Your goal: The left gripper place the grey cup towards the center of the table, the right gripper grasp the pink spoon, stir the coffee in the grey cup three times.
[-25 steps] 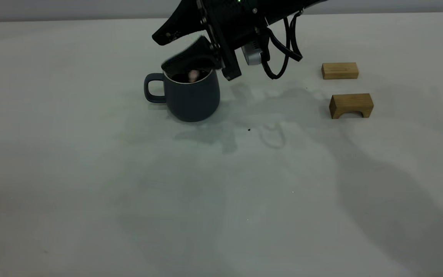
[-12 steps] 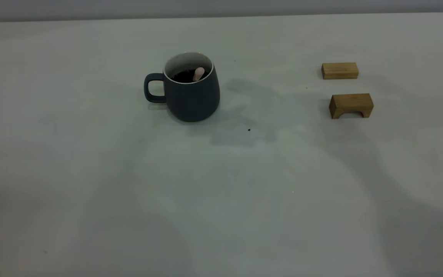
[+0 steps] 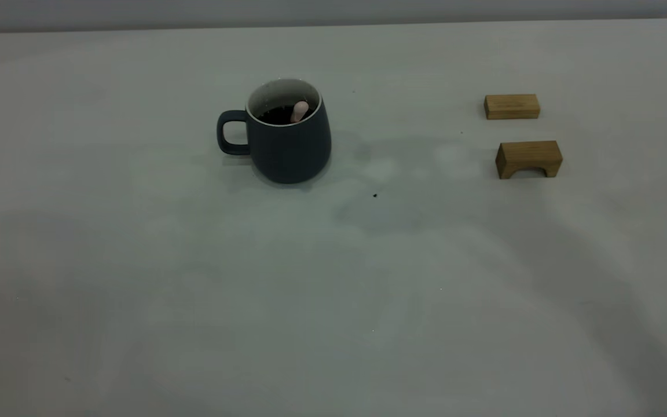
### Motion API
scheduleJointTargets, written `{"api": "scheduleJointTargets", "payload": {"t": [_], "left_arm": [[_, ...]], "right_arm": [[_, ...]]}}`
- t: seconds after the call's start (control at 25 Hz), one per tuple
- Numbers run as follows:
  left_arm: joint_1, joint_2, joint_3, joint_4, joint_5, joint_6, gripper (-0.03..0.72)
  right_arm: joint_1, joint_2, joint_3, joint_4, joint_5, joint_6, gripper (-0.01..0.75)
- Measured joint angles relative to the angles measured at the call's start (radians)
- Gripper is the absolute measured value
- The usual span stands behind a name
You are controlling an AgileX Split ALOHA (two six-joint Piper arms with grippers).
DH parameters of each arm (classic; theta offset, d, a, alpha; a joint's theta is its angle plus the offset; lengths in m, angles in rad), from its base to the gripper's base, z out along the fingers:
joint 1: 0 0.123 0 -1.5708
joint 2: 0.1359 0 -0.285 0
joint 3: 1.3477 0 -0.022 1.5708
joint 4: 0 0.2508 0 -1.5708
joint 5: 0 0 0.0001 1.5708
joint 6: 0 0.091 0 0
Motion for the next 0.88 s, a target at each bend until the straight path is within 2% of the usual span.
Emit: {"api": "scheduleJointTargets", "payload": {"t": [0.24, 0.56, 0.68, 0.76, 0.88], "left_arm": [[0.000, 0.000, 0.000, 0.000, 0.000, 0.000, 0.299], [0.000, 0.000, 0.000, 0.000, 0.000, 0.000, 0.299], [0.000, 0.000, 0.000, 0.000, 0.000, 0.000, 0.299], [0.000, 0.000, 0.000, 0.000, 0.000, 0.000, 0.299], [0.000, 0.000, 0.000, 0.000, 0.000, 0.000, 0.299]], "right_arm": [[0.003, -0.198, 0.167, -0.215, 0.003, -0.077, 0.199], [0.003, -0.562, 0.571, -0.546, 0.011, -0.210, 0.202], [-0.003, -0.725, 0.688, -0.592, 0.013, -0.211, 0.203], [-0.034, -0.848, 0.753, -0.589, 0.013, -0.182, 0.204], [-0.125, -1.057, 0.847, -0.590, 0.008, -0.100, 0.204]]}}
